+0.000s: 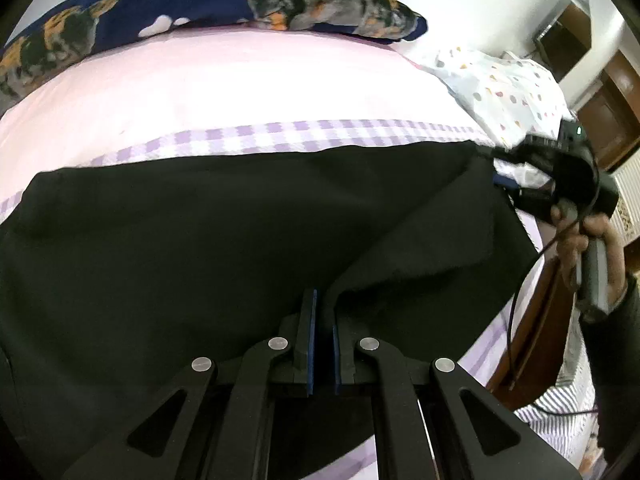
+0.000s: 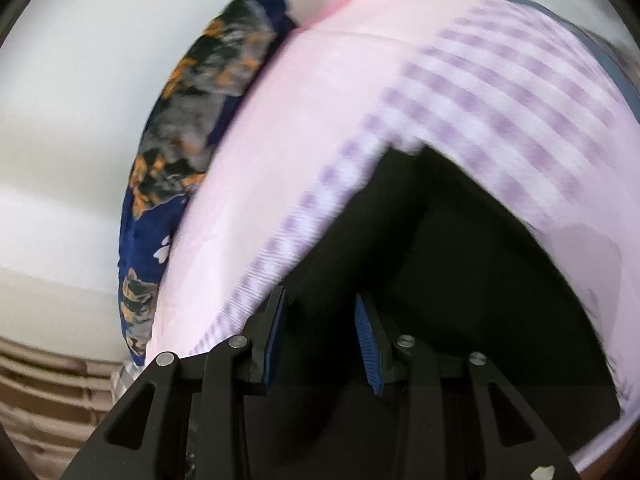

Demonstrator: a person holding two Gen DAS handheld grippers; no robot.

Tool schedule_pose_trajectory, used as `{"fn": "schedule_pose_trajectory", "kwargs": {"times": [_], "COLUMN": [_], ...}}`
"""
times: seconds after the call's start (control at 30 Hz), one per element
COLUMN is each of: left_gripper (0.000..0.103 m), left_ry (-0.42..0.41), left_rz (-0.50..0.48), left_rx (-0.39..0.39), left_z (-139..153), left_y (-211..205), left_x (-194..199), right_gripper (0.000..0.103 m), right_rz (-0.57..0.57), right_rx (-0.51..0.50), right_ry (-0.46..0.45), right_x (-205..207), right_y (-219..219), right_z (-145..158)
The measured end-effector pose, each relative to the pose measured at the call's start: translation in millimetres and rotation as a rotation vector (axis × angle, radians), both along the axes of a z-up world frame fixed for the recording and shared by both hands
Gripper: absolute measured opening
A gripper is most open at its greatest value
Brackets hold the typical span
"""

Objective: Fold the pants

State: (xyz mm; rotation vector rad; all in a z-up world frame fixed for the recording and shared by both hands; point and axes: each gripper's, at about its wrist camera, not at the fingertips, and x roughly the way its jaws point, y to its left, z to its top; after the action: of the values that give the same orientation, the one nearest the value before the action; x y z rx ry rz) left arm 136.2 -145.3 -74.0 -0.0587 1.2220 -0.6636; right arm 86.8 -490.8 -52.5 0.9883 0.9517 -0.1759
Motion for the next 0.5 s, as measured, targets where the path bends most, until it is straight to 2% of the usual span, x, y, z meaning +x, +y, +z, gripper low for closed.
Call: {"fn": "schedule_pose_trajectory", "kwargs": {"times": [0.13, 0.27, 0.37, 0.5], "left_gripper": [0.006, 0.006, 0.006, 0.006], "left_ry": [0.020, 0.017, 0.013, 0.000], "left_rz": [0.018, 0.021, 0.022, 0.015], "left_rx": [0.001, -0.002, -0.007, -0.008], "left_z": [-7, -10, -10, -10], "left_y": [6, 9, 10, 11], "left_x": [3, 4, 5, 3], "right_gripper": [0.033, 0.033, 0.033, 0.033], "right_rz": [0.084, 0.125, 0.120, 0.102], "right_rx": [-0.056, -0.039, -0.019, -0.013], "right_ry": [-0.021, -0.058, -0.084, -0.064], "right_x": [46, 67, 59, 28], "right_y": [17, 27, 27, 27], "right_z": [13, 20, 25, 23]}}
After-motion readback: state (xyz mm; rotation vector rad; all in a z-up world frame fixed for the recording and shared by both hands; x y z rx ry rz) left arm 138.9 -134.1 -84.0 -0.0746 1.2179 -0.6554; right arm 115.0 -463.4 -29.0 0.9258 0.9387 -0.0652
